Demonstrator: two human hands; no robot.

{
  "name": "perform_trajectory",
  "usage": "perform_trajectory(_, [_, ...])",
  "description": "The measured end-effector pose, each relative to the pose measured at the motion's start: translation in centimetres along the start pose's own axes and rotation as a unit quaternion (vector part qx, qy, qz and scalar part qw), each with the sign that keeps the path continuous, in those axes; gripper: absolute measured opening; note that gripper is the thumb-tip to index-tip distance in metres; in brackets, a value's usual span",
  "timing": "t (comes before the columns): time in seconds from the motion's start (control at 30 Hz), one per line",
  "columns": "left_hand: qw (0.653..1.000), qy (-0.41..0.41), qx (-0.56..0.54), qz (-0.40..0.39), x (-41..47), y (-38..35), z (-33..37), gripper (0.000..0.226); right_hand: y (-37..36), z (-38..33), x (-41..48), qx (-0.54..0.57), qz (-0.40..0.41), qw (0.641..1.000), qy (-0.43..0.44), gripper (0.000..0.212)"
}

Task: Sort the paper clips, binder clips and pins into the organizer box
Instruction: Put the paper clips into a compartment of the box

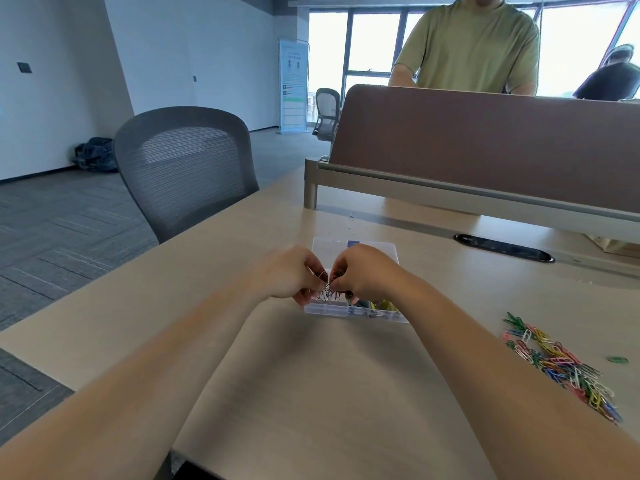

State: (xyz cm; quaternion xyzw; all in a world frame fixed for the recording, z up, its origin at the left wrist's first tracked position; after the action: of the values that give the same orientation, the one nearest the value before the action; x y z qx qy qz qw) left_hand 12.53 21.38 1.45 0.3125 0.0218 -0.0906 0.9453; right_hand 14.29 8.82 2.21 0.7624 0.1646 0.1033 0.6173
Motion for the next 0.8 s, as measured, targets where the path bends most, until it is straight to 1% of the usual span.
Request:
perform_trajectory(0.27, [1.0, 0.0, 0.02, -0.001, 0.1, 0.0, 0.1, 0.011, 0.2, -0.5, 0.2, -0.015, -0.014, 1.0, 0.005, 0.014])
perform_trajectory(0.8, [0.997, 0.0, 0.082, -0.001, 0.3, -0.1, 0.3, 0.011, 0.1, -1.1, 0.1, -0.024, -0.028, 0.999, 0.011, 0.021])
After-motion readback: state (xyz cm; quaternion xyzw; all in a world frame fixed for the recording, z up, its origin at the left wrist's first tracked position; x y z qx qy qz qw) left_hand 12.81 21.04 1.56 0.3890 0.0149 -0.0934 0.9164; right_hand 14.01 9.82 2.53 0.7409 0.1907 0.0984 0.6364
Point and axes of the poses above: each hand's wrist, its own x-axis towards the middle knuckle, its own y-axis out of the back of the hand, z = x × y, the point moved 6 cm from there along x, towards the middle knuckle, and after that the axes turned 9 degrees about -x, right-handed, at the moved point
